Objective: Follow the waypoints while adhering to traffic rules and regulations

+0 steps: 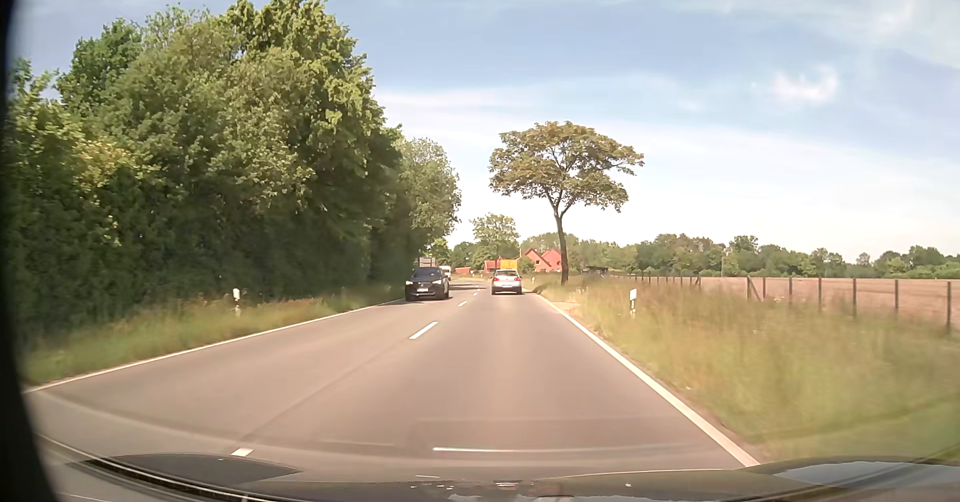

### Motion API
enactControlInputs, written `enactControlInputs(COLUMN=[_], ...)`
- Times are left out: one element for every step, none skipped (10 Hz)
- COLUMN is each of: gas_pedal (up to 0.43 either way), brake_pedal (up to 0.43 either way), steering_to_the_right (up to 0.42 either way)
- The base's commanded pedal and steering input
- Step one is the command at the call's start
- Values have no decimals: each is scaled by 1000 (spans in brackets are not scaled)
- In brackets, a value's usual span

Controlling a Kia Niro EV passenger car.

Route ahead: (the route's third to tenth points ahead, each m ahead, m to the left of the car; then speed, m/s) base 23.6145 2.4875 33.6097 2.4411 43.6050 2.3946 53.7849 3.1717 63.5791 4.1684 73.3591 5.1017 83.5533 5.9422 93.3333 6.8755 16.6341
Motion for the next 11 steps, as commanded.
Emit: enactControlInputs(gas_pedal=[130,130,130,130,130,130,130,130,130,130,130], brake_pedal=[0,0,0,0,0,0,0,0,0,0,0], steering_to_the_right=[0,0,0,0,0,0,0,0,0,0,-1])
